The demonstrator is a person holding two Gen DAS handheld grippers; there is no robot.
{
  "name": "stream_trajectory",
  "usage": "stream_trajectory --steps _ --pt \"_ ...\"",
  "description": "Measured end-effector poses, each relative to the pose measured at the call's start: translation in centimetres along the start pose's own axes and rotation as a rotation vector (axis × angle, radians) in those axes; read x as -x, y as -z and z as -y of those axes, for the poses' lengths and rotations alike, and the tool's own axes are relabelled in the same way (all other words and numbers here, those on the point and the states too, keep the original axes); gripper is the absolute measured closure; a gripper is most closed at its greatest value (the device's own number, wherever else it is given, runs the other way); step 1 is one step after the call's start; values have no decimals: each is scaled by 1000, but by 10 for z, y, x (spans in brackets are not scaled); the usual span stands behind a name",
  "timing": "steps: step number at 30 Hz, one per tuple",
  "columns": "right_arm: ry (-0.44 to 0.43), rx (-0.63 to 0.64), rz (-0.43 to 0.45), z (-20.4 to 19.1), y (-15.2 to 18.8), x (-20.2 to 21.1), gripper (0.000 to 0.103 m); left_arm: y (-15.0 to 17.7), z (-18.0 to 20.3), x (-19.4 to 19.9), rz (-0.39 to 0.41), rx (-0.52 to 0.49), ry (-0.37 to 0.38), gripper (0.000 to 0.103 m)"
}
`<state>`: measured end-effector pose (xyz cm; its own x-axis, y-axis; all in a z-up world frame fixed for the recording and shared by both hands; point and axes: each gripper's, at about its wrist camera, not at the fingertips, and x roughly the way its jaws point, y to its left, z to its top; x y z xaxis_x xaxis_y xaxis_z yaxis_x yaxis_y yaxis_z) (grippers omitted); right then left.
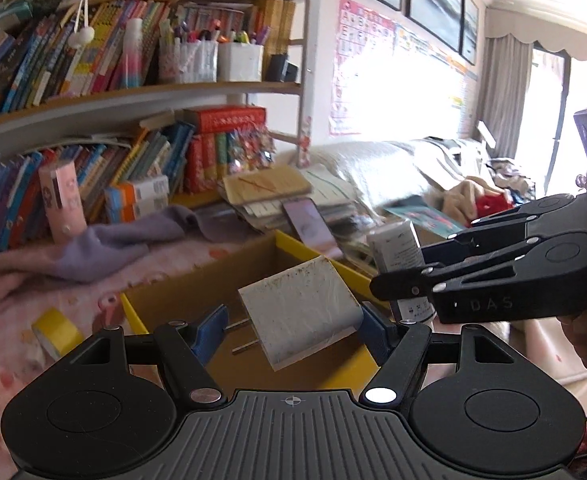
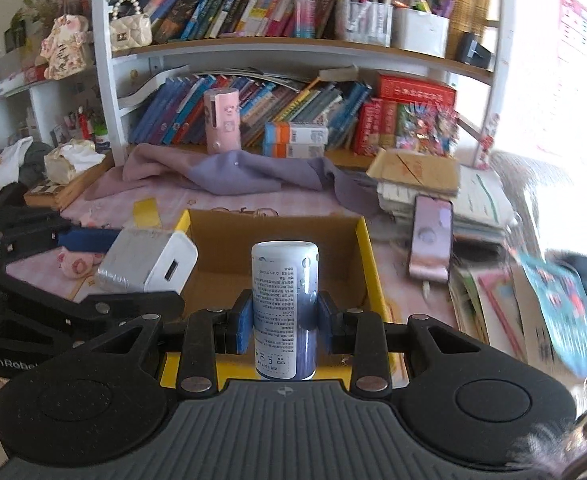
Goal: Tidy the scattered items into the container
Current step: 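Carry the charger in the left tool and bottle in the right tool over the yellow box, then open the left tool dropping the charger while the right tool releases the bottle into the box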
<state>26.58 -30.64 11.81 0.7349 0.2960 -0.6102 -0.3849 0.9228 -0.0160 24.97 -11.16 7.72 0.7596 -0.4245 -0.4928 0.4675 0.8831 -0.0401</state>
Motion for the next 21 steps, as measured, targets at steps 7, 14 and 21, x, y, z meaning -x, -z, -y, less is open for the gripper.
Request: stream_trajectory --steps 7,14,21 --pt "-86 131 -93 27 -14 -73 73 -7 1 -66 -124 -78 -87 32" --pt "-168 265 -227 38 -10 -152 73 3 -3 -126 -290 -170 -127 32" --pt "-216 389 -301 31 -10 -196 73 12 -9 -164 -408 -247 -157 32"
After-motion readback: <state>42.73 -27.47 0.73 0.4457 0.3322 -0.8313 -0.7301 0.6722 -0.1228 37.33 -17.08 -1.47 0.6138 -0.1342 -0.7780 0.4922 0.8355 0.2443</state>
